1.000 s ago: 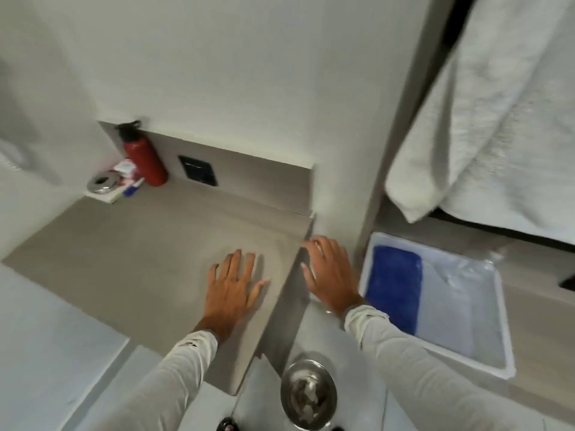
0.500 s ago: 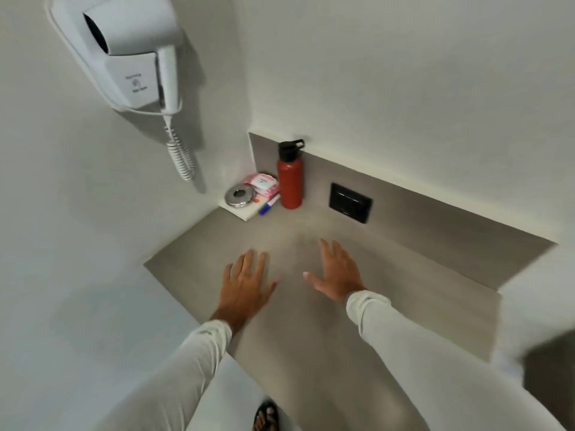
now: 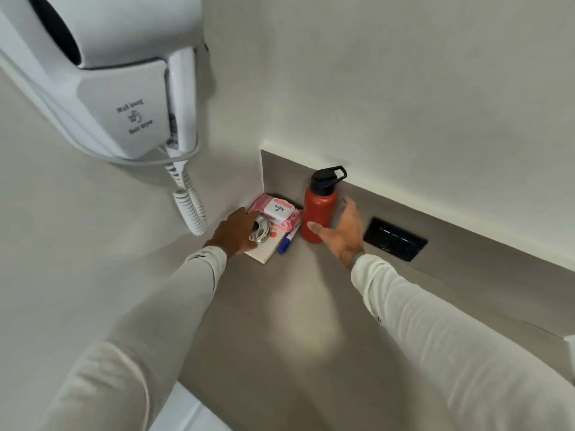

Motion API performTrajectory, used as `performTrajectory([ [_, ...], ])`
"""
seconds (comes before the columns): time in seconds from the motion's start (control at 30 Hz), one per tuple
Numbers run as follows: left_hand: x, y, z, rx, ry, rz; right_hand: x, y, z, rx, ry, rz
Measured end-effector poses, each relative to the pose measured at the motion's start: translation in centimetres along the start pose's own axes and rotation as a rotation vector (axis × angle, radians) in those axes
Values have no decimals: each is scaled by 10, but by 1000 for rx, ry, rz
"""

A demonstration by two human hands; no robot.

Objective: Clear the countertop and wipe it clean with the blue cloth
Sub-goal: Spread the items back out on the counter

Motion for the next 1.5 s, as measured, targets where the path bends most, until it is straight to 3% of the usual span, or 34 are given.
performTrajectory([
  [0.17, -9, -40, -8, -119, -111, -136, -25, -31, -2, -13, -52, 56],
  [0.3, -15, -48, -9, -120, -165, -58, -39, -38, 0, 26, -59, 147],
  [0.53, -22, 0, 3, 70, -18, -105, -16, -11, 9, 139, -50, 191],
  [0.67, -31, 30, 55, 15, 77, -2, 21, 34, 33, 161, -41, 217],
  [1.0, -95, 38, 263, -325, 29, -149, 218, 113, 127, 32, -28, 621],
  [1.13, -111, 39, 314, -387, 28, -152, 283, 130, 154, -14, 14, 667],
  [1.37, -129, 50, 362, -461, 41, -99, 307, 136, 174, 8, -19, 597],
  [1.5, -133, 65, 352, -402, 108, -25, 292, 152, 181, 25, -64, 710],
])
Point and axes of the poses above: each hand's wrist, its own y-axis away from the middle knuckle, its own x-axis out of the back of the hand, z = x × y, the point moved 2 cm from there along -y, towards the middle knuckle, and after that the axes turned 6 degrees about -y, right-handed, at the moved point
